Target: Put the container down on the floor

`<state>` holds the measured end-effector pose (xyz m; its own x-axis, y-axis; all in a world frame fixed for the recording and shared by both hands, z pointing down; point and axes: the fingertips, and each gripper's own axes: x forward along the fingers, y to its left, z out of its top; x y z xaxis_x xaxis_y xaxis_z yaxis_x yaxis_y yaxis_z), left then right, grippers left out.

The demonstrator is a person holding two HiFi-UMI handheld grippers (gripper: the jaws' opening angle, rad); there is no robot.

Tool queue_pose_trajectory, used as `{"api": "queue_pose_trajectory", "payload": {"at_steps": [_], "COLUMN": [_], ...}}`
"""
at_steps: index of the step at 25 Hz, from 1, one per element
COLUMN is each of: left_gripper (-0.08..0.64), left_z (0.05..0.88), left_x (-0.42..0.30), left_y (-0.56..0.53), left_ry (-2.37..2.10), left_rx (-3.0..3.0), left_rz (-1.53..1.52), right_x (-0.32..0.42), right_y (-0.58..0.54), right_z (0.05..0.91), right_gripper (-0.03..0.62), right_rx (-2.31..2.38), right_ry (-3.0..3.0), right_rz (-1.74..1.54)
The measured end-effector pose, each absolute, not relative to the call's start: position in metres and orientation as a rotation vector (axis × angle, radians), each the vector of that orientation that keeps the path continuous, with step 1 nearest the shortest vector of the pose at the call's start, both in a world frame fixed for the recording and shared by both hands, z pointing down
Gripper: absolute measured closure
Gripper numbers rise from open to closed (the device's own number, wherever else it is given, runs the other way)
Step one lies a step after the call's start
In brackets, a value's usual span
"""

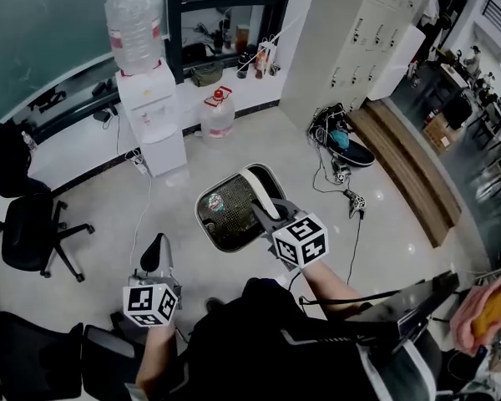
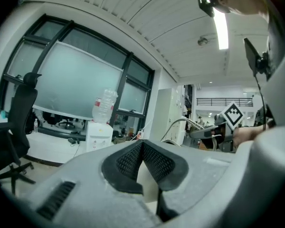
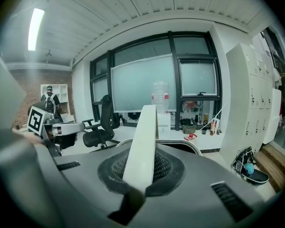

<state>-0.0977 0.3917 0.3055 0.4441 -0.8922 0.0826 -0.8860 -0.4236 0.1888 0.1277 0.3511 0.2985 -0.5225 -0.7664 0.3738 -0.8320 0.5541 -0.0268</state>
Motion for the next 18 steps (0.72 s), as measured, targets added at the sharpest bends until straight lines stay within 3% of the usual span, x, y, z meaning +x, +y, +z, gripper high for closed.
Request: {"api": "queue_pose_trajectory", "payload": {"at_steps": [18], "left_gripper": [0.554], "left_z": [0.303], "left_x": [-0.097], "left_y": [0.332], "left_ry": [-1.656], "left_rx": [2.436], "left_rz": [0.011], "right_x": [0.121], "right_y": [0.283], "right_z": [0.303], "right_gripper": [0.583], "right_rx": [1.241], "right_ry": [-2.522], "right_rz": [0.302]}}
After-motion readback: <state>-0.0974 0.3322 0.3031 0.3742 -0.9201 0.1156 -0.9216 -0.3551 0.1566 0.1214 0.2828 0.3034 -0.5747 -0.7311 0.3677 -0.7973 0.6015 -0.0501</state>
